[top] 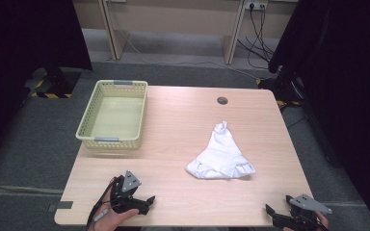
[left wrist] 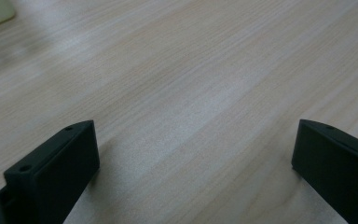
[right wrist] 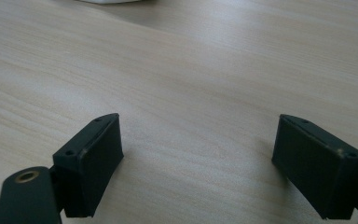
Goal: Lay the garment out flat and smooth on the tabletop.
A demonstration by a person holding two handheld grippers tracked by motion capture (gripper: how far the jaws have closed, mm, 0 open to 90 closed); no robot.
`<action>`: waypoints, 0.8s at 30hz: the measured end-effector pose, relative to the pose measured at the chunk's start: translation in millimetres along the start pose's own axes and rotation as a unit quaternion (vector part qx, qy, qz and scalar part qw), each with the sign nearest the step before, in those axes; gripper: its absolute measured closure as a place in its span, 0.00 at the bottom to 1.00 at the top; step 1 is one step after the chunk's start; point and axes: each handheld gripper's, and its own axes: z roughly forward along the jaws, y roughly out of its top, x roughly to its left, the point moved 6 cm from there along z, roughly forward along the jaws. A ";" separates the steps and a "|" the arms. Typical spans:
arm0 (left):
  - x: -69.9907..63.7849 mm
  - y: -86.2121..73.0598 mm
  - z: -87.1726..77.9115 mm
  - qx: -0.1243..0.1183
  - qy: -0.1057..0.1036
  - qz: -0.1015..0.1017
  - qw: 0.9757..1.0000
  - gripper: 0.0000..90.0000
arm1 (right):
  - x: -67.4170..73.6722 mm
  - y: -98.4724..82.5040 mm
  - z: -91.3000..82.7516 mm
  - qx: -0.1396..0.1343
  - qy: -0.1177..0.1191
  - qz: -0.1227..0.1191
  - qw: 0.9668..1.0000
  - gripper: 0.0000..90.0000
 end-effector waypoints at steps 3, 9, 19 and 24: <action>0.0 0.0 0.1 -0.001 0.000 0.000 1.000 0.00 | -0.3 -0.4 0.0 -0.003 0.002 -0.002 1.000 0.18; 0.0 0.1 0.1 -0.001 0.000 0.000 1.000 0.00 | 0.3 1.1 -0.3 0.007 0.003 -0.002 1.000 0.18; 0.0 0.1 0.1 0.000 0.000 0.000 1.000 0.00 | 10.0 19.5 -4.8 -0.013 0.020 -0.009 1.000 0.19; 0.1 0.1 0.1 0.000 0.000 0.000 1.000 0.00 | 11.3 27.3 -2.4 -0.015 0.023 -0.010 1.000 0.19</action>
